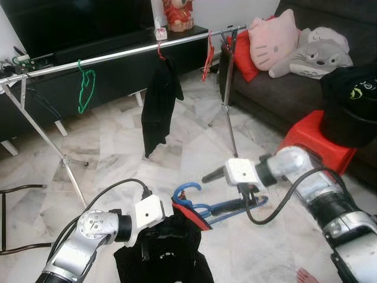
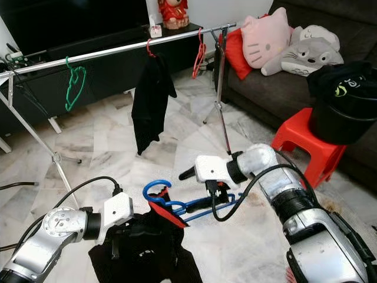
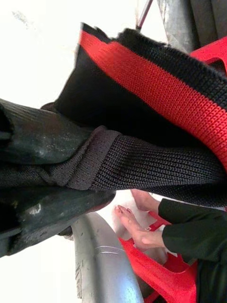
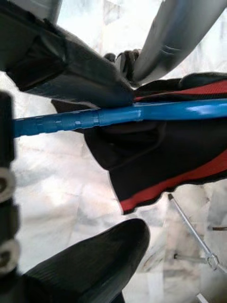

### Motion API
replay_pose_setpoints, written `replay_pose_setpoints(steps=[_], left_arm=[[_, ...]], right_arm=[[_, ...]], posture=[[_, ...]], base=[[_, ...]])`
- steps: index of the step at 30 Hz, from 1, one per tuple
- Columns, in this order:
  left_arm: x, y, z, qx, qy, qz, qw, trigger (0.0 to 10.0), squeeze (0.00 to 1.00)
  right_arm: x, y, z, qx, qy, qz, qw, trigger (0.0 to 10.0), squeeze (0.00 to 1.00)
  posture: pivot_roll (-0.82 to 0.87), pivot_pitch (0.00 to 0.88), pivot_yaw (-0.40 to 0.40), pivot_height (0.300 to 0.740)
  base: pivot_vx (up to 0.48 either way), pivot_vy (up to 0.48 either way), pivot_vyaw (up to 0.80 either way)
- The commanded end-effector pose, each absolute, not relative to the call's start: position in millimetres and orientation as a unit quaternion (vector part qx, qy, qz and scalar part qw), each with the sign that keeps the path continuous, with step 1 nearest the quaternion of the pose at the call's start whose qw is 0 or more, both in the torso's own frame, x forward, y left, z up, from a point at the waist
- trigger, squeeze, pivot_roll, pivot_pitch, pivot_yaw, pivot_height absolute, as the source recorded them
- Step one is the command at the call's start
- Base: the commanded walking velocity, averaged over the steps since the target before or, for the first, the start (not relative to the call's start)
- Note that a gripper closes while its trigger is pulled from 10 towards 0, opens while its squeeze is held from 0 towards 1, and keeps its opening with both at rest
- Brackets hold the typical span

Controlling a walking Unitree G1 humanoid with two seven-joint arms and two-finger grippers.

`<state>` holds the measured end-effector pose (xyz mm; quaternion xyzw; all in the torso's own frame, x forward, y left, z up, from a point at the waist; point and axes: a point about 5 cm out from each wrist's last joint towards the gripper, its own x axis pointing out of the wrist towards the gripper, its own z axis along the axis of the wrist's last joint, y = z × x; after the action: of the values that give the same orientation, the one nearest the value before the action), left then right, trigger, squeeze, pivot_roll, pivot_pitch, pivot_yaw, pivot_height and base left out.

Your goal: Hang hanger

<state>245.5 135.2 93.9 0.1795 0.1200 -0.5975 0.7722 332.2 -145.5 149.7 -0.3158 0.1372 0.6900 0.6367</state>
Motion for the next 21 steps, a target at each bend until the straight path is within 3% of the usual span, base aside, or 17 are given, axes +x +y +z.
replay_pose_setpoints(steps=[1,9,12,17,21], left_arm=[[244.2,133.6,99.5,0.185,0.113,-0.604,0.767,10.0,0.00],[243.5,134.7,98.0,0.185,0.120,-0.605,0.765,10.0,0.00],[243.4,134.9,98.0,0.186,0.120,-0.604,0.765,10.0,0.00],[244.6,134.3,99.1,0.183,0.116,-0.599,0.771,10.0,0.00],[244.9,133.2,99.7,0.182,0.115,-0.599,0.771,10.0,0.00]], right_arm=[[334.8,-142.8,161.6,-0.322,0.115,0.694,0.634,10.0,0.00],[319.8,-149.7,144.9,-0.307,0.167,0.741,0.574,10.0,0.00],[317.0,-151.8,139.7,-0.309,0.174,0.745,0.565,10.0,0.00],[327.3,-145.5,132.6,-0.319,0.162,0.704,0.613,10.0,0.00],[329.8,-141.9,131.9,-0.320,0.154,0.694,0.626,10.0,0.00]], posture=[[-0.18,0.007,0.073,0.732],[-0.19,0.009,0.068,0.732],[-0.18,0.009,0.068,0.732],[-0.19,0.009,0.067,0.732],[-0.19,0.009,0.067,0.732]], base=[[0.000,0.000,0.00],[0.000,0.000,0.00],[0.000,0.000,0.00],[0.000,0.000,0.00],[0.000,0.000,0.00]])
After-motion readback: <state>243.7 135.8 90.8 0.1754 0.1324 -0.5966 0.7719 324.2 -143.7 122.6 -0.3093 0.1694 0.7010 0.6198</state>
